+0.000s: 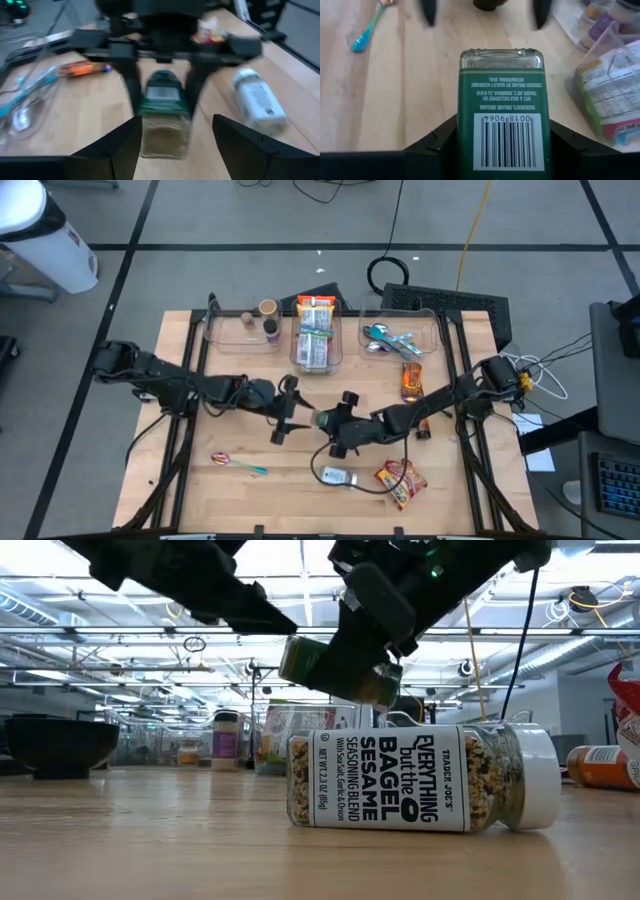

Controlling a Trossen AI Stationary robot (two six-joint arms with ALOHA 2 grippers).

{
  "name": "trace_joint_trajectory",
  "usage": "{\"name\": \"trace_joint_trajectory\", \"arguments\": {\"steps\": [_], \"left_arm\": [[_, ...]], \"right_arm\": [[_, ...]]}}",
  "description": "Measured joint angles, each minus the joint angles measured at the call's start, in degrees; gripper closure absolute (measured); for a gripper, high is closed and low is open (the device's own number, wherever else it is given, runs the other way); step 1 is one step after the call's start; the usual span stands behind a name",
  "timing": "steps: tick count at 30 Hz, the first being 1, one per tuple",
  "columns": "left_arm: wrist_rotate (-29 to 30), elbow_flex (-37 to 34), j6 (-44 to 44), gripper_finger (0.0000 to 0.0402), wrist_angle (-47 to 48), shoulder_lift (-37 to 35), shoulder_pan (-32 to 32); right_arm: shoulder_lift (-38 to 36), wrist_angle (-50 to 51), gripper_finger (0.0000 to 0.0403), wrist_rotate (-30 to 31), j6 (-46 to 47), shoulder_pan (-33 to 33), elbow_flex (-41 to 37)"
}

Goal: Pick & Place Food Item
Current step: Put the green seasoning bottle into the left transparent bin

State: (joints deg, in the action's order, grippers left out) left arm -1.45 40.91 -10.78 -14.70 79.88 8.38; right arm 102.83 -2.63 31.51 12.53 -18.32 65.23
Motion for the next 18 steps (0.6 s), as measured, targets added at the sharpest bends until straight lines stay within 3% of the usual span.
{"name": "trace_joint_trajectory", "arguments": {"steps": [8,18], "left_arm": [[-0.5,0.0,2.2,0.0147,-3.9,0.3,-1.9],[-1.6,0.0,3.4,0.0095,-7.0,5.9,-0.7]], "right_arm": [[0.1,-1.0,0.0214,0.0,-1.7,0.3,0.0],[0.1,-1.9,0.0214,0.0,-1.7,0.3,0.0]]}}
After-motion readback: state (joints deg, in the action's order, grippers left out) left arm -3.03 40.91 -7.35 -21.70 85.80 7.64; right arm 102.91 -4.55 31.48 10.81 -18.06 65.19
